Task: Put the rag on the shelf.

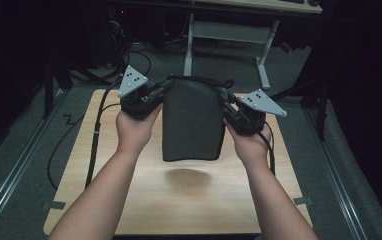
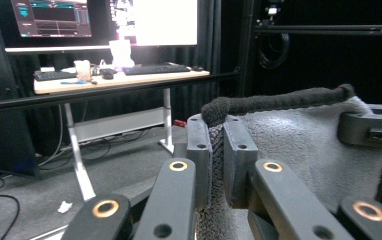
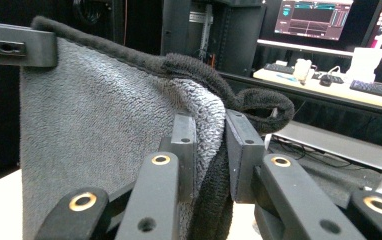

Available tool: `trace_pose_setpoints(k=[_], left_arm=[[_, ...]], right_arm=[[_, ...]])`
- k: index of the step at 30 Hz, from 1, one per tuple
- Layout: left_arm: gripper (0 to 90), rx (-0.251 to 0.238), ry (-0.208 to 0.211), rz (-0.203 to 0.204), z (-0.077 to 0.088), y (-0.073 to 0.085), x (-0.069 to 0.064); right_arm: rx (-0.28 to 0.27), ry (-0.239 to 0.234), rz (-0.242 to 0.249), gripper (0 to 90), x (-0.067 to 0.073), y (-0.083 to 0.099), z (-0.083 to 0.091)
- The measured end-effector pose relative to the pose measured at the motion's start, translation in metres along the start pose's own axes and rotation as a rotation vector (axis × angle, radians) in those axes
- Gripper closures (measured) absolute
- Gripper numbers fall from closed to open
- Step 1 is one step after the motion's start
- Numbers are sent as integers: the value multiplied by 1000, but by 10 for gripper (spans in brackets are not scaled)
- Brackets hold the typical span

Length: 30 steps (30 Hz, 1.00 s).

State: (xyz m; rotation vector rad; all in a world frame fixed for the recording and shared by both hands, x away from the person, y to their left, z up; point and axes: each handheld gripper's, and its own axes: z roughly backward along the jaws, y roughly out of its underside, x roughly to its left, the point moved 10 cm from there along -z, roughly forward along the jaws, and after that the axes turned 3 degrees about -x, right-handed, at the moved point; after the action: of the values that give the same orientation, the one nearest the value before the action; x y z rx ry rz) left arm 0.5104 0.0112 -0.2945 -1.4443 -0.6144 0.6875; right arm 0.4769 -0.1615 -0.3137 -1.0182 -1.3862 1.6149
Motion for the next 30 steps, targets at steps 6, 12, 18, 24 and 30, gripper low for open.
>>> trace_pose_setpoints(k=[6,12,18,24,30], left_arm=[[837,16,-24,-28,-23,2,16],[836,33,-39,-31,-44,11,29],[836,75,-68,-90,-61,20,41],[835,143,-82,-44,-77,42,57],[836,229,-76,-6,-85,84,65]], right_arm=[[-5,8,10,775,-13,-3,-23],[15,13,11,776,-29,6,-50],[50,4,5,775,-43,18,-74],[72,-4,45,775,-47,26,-89],[150,-31,30,776,-50,55,-103]])
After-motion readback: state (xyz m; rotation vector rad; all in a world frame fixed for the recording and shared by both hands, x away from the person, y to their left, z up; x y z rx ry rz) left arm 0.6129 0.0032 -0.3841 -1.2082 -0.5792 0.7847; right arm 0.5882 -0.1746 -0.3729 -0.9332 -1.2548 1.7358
